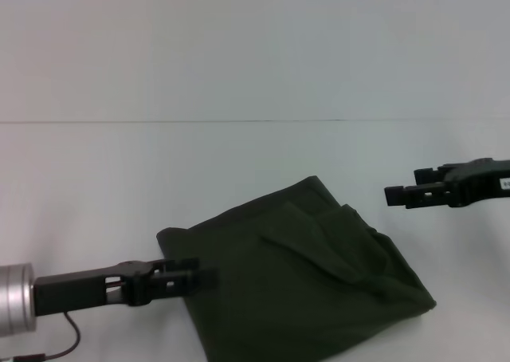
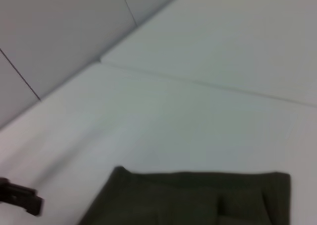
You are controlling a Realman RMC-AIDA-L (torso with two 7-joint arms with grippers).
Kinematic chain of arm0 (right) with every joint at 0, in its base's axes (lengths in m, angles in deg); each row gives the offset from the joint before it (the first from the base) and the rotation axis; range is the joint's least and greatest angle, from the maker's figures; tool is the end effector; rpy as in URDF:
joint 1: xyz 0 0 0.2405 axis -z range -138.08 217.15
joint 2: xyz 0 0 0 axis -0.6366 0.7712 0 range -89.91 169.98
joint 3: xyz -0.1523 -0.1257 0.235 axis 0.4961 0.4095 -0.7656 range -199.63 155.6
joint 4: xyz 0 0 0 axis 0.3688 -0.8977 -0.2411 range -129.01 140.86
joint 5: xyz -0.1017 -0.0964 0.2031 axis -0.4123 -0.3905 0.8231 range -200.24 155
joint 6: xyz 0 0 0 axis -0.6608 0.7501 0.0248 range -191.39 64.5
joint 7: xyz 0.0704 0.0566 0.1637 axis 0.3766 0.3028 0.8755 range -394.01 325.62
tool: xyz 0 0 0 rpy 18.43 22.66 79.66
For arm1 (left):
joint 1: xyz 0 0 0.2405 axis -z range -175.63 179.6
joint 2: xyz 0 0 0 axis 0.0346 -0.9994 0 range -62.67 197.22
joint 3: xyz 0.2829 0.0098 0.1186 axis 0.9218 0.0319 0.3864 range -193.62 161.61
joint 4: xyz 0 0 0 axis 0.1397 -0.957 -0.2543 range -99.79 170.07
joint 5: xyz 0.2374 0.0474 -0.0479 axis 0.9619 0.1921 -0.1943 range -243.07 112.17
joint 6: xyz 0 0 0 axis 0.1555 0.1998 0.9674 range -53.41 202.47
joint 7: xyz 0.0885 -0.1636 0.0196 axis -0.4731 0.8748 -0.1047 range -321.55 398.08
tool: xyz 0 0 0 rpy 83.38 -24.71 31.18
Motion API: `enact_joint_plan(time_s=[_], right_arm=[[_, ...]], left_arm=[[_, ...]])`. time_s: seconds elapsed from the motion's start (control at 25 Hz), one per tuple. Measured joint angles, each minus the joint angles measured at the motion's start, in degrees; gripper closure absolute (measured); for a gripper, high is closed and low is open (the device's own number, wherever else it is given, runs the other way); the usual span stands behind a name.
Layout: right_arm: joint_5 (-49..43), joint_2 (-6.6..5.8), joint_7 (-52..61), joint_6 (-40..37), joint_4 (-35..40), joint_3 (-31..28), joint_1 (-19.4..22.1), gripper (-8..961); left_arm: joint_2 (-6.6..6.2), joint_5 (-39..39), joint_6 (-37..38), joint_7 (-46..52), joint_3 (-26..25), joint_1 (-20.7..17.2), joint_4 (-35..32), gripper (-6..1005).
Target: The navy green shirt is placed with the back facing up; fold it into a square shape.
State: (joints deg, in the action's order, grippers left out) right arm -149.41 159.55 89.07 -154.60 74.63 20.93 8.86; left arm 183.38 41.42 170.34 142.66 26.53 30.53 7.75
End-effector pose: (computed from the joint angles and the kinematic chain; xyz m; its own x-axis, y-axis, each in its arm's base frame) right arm 0.2678 0.4334 0.0240 0.6789 -0.6265 -0.3829 -0.7261 -0.6504 -0.2231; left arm -0.3099 0.3617 -0.0651 0.3832 0.7635 0.5198 0.7504 -0.5855 0.3069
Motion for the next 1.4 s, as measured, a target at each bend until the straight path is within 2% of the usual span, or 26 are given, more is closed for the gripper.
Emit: enact_joint_plan(time_s=[0.24, 0.44, 0.68, 0.96, 1.4], right_arm=[[-14.8, 0.26, 15.8, -1.9, 5.5, 8.6, -7.8, 39], [-20.1, 0.51, 21.1, -3.9, 6.4, 15.7, -12.2, 40], [-22.2, 0.74, 27.5, -4.3, 9.3, 22.8, -14.5, 42], [-23.4, 1.22, 33.1, -4.1, 10.3, 29.9, -16.5, 44], [-24.2, 1.40, 35.0, 0.9, 9.1, 39.7, -17.7, 47]], left_arm=[[0.12, 4.6, 0.7, -4.2, -0.3, -2.1, -4.4, 50], [0.26, 6.9, 0.0, -4.3, -0.6, -2.2, -4.5, 49], [0.30, 7.0, -0.2, -4.1, -3.1, -2.2, -4.3, 50], [0.26, 7.1, -0.3, -4.1, -3.3, -2.1, -4.2, 49], [0.31, 7.0, -0.5, -3.6, -3.2, -1.7, -4.5, 50]])
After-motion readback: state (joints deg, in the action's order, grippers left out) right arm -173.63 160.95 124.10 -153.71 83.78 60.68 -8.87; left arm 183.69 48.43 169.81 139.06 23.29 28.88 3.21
